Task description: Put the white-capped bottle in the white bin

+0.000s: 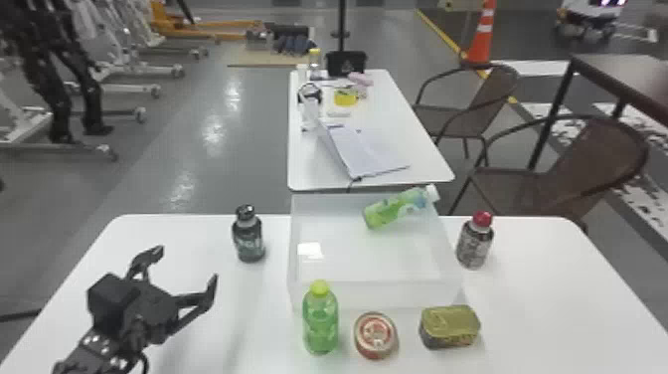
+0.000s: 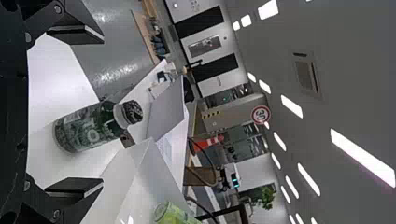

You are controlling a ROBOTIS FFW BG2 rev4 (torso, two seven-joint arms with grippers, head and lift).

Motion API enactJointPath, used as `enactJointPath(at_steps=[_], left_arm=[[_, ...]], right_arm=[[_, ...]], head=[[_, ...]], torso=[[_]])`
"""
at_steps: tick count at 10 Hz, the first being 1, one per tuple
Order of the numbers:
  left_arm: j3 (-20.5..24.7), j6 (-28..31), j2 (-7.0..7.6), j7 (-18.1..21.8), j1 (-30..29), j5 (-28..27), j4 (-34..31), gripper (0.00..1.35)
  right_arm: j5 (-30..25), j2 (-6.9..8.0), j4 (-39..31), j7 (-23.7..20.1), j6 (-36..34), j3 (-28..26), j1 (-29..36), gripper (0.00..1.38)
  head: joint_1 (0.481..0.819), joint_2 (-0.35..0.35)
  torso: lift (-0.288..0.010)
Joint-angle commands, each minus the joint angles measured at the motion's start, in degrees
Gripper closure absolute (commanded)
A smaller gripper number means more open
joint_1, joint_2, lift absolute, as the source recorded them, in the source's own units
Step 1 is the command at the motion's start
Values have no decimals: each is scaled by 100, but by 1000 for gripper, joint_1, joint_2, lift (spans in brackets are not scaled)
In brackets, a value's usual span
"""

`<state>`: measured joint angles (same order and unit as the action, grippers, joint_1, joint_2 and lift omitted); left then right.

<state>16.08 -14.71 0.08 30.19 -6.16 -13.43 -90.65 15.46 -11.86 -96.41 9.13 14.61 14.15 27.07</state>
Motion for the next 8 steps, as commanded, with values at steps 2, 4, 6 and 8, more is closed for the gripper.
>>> enactJointPath(at_steps=[2,4,6,8], left_arm=[[-123,-383,-23,-259,-588,1826,452,214],[-105,-752,-23,-373,-861,2169,540,214],[-88,-805,-23,-409,-1063,2301,593,214],[9,-858,-23,-426,-1080,2257,593,214]], right_arm=[[-8,-9,-9,1,-2,0,17,113],[-26,-27,-44,1,-2,-9,52,113],[-26,-27,-71,1,-2,-9,79,113],[-8,-27,-88,18,7,-18,96,113]], head=[[549,0],[549,0],[549,0],[549,0]], torso=[[-100],[-100],[-100],[-100]])
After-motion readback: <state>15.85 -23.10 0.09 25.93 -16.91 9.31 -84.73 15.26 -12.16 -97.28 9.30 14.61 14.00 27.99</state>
